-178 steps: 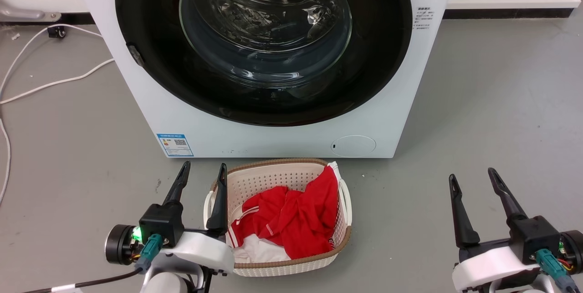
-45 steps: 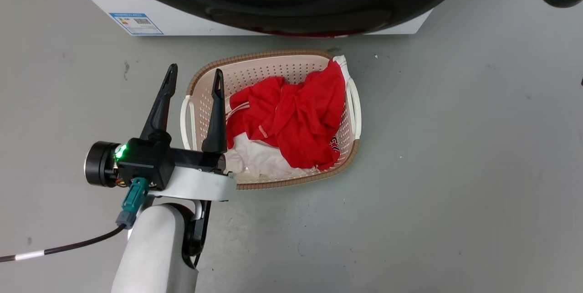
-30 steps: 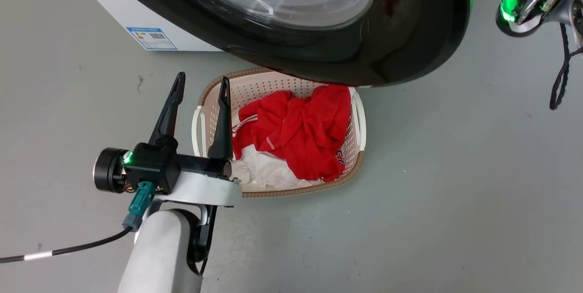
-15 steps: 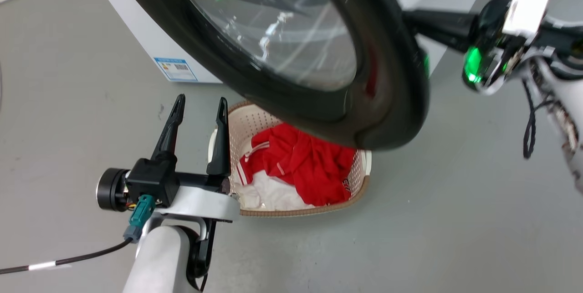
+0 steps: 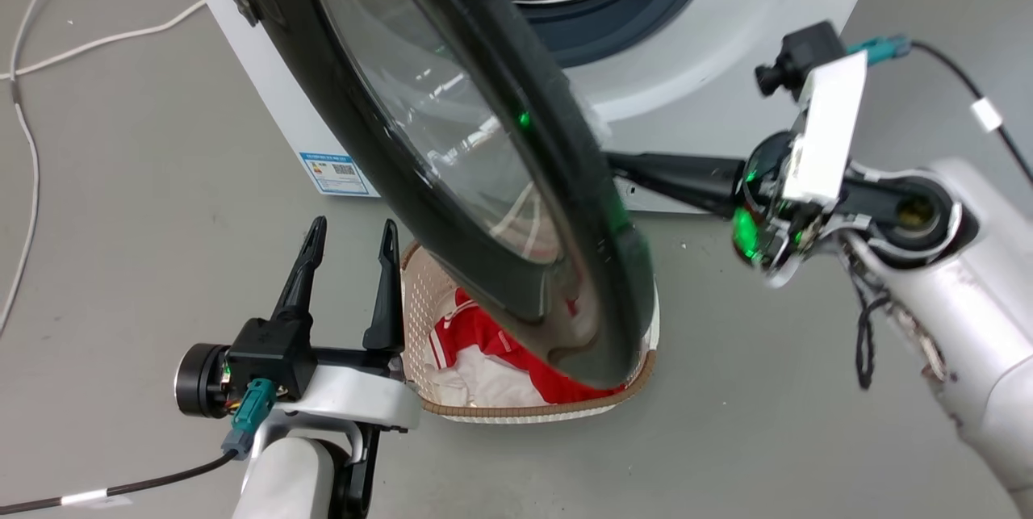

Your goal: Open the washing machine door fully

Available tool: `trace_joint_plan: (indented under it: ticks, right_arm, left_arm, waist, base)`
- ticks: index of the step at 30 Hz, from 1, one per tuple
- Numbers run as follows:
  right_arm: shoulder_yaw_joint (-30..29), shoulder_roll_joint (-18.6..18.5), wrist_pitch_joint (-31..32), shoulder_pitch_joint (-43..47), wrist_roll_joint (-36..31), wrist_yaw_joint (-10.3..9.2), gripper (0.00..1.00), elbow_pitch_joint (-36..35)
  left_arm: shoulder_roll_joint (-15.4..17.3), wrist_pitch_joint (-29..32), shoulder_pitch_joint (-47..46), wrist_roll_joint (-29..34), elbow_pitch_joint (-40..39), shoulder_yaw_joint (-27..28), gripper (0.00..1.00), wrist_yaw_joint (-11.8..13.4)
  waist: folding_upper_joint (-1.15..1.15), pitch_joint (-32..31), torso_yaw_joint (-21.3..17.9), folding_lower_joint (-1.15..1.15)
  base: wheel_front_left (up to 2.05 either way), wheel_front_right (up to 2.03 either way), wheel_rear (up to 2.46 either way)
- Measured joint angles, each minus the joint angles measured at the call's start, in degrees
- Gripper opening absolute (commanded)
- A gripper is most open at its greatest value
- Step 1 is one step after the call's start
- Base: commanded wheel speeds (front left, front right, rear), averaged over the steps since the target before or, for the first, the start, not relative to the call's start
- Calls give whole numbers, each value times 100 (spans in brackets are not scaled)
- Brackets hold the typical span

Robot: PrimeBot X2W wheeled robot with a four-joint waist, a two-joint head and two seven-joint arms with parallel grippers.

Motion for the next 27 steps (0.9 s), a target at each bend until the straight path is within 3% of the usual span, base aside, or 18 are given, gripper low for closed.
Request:
trace_joint_plan:
  ticks: [19, 27]
  right_arm:
    - [641, 394, -1390, 878, 56, 0, 0, -836]
    - [116, 514, -2841, 1343, -235, 0, 0, -955]
  left_arm:
    - [0, 0, 246, -93, 70, -30, 100, 10]
    - [-1, 0, 290, -134, 104, -44, 100, 7]
  waist:
    - [0, -360, 48, 0]
    - [0, -413, -20, 0]
  base:
    - [0, 0, 0]
    - [0, 0, 0]
